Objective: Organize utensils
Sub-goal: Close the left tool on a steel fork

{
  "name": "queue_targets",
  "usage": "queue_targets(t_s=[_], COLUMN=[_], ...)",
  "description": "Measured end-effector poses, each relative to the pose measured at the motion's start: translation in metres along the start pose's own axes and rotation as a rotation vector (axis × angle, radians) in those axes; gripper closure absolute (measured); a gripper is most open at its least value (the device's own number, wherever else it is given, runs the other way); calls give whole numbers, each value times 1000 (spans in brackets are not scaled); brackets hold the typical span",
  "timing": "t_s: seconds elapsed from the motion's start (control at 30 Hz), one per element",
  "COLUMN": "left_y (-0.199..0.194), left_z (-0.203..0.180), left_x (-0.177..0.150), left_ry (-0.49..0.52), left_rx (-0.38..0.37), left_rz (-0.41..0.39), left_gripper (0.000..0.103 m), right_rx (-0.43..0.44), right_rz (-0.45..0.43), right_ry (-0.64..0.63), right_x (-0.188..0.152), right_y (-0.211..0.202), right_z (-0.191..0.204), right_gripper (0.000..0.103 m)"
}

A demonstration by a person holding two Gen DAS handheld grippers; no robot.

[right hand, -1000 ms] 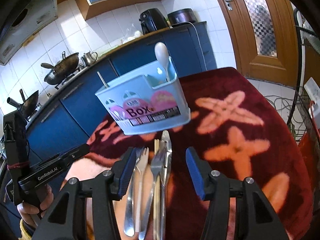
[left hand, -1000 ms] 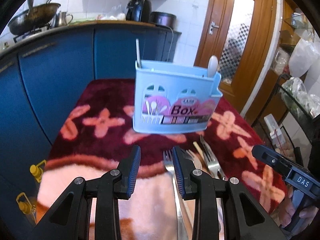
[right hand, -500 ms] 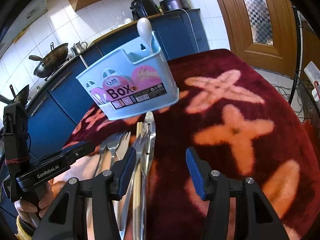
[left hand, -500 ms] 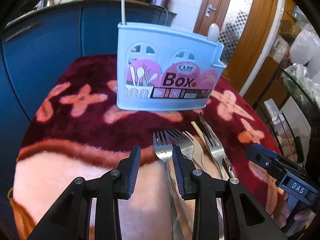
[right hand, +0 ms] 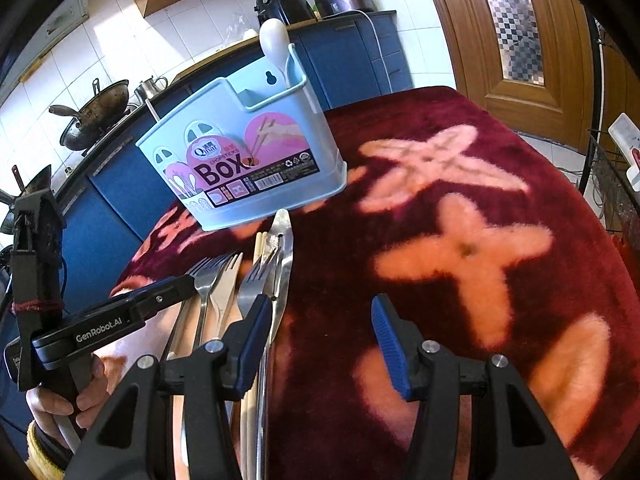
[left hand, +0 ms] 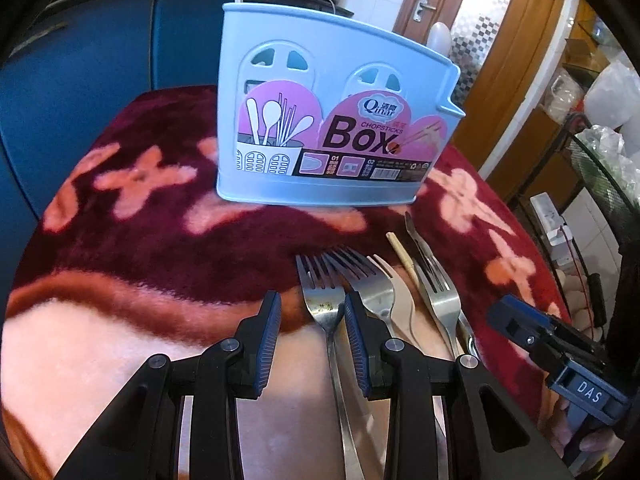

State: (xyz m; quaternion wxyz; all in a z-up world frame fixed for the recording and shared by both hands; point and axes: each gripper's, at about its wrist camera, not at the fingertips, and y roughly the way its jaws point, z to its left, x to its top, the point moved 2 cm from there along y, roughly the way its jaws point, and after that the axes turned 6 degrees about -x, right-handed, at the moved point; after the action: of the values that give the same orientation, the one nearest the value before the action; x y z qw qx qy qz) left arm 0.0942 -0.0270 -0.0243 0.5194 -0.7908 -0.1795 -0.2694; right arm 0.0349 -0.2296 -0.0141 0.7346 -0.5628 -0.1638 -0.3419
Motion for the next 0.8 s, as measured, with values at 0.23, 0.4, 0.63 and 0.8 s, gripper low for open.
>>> queue_targets(t_s=[0.23,0.4,0.63,0.8], left_y=[3,-2,-12,-24], left_z=[0,-3,-6,3], left_x=[1,1,-2,-7], left_ry=[-5,5,15,-20], left_rx=[-34,-55,-74,-77], left_rz=[-12,-34,-49,-65], left_gripper=[83,97,101,101], right_rx=[-1,0,1,0], right_rz=[-4,-6,-5,-6], right_ry=[-8,-8,-6,-7], right_x=[-2,-2,-2,-2], right_y=[2,3,3,3], right_z=[0,0,-1,-1], right_gripper=[48,48,48,48])
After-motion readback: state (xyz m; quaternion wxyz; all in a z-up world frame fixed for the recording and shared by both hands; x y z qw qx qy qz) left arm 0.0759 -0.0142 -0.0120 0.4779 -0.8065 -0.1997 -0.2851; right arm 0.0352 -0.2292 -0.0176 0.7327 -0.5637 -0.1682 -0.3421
